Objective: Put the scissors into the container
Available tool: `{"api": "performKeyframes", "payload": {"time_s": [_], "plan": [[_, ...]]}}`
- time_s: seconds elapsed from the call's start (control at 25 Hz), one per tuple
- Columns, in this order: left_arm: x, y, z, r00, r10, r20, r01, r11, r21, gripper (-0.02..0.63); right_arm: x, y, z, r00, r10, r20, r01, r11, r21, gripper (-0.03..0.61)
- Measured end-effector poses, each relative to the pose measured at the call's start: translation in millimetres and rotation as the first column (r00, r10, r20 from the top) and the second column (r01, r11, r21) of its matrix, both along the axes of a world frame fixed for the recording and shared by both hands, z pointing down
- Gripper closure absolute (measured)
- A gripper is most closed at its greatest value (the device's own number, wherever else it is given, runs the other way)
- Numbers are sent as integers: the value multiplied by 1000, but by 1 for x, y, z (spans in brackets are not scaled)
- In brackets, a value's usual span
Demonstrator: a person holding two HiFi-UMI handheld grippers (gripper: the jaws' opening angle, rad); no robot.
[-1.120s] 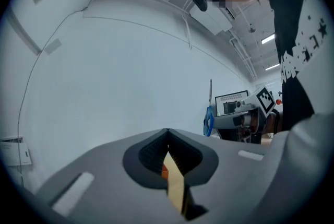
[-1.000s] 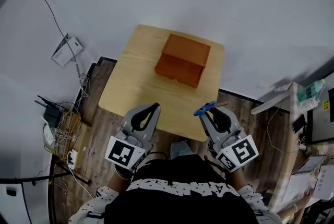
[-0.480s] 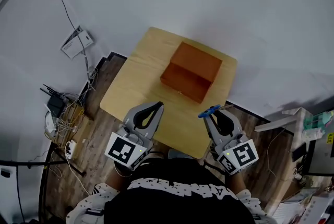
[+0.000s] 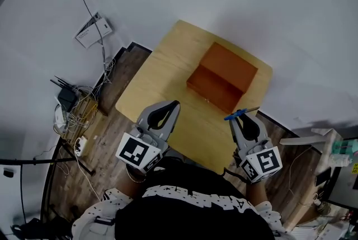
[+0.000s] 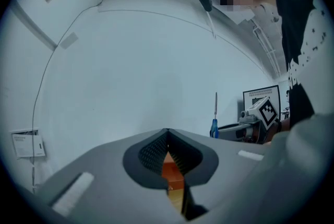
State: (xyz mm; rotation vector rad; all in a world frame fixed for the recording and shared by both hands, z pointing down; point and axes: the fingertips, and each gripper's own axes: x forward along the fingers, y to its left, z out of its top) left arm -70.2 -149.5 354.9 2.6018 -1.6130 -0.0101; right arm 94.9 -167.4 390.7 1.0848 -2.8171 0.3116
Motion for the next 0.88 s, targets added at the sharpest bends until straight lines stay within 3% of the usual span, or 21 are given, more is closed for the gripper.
{"api": "performKeyframes", "payload": {"time_s": [0.24, 0.4, 0.52, 0.88], "plan": [[-12, -37, -15, 997, 73, 17, -73, 997, 37, 612, -11, -29, 11, 996, 70, -46, -71, 997, -13, 479], [-17, -59, -11, 994, 106, 0, -106, 994, 17, 612, -11, -45, 27, 991, 120, -57, -122, 992, -37, 479], [-16, -72, -5, 991, 129, 27, -130, 992, 6, 612, -10, -55, 37, 986, 145, -82, -150, 987, -59, 479], [-15, -100, -1, 979, 205, 19, -205, 979, -5, 612, -17, -76, 66, 974, 165, -157, -183, 977, -110, 479]]}}
